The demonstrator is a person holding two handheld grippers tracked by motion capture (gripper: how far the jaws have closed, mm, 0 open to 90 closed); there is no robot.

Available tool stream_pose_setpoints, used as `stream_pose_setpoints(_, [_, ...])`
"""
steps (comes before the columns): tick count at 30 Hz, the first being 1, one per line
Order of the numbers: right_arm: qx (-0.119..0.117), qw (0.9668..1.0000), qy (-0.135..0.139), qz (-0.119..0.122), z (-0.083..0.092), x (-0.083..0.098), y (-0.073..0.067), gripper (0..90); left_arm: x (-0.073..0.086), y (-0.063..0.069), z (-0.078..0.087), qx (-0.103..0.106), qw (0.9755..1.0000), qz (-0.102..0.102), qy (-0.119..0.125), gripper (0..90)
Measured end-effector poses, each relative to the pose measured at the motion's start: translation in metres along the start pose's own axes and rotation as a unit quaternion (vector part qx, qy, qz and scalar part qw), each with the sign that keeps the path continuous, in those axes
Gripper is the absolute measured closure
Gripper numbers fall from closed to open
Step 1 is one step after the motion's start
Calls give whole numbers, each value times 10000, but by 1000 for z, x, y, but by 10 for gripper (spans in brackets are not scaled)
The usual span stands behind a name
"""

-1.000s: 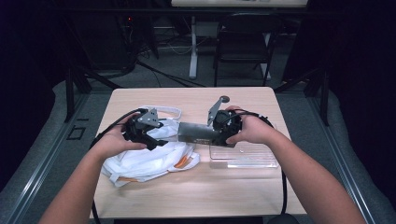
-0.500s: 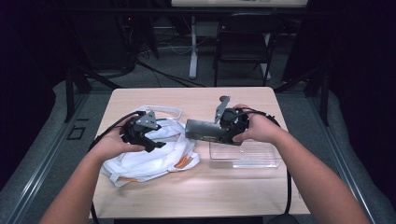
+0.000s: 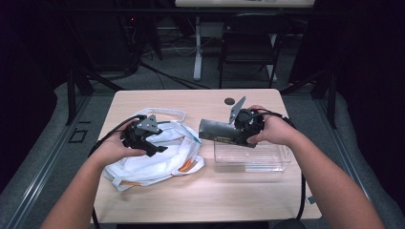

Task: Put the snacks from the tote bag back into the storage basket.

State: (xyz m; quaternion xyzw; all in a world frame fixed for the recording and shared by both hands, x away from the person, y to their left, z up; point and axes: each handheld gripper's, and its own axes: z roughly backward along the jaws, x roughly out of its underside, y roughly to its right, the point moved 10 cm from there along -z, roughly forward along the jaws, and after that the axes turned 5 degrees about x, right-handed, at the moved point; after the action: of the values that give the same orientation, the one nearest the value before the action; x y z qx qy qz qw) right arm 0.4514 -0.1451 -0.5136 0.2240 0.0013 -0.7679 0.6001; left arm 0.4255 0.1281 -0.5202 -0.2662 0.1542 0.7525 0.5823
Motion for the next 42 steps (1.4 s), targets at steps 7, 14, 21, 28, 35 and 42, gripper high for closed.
stream_pose_setpoints(7, [97, 9999, -37, -114, 4, 12, 7, 423, 5, -1, 0, -28, 10000, 42, -28, 340])
stream_pose_setpoints(14, [118, 9997, -111, -183, 5, 26, 10, 423, 10, -1, 0, -15, 9999, 91, -56, 340])
stream_pose_setpoints(21, [137, 9994, -164, -255, 3, 38, 11, 423, 14, -2, -1, -5, 9999, 115, -88, 341])
stream_pose_setpoints(28, [107, 9993, -200, -285, 2, 48, 11, 423, 16, -2, -2, -27, 9999, 130, -77, 341])
stream_pose_setpoints(35, [140, 9991, -220, -319, -4, 55, 11, 423, 16, -2, -3, -5, 9999, 137, -83, 341])
stream_pose_setpoints(42, [121, 9990, -304, -316, -12, 60, 11, 423, 19, -2, -5, 11, 9998, 157, -111, 341])
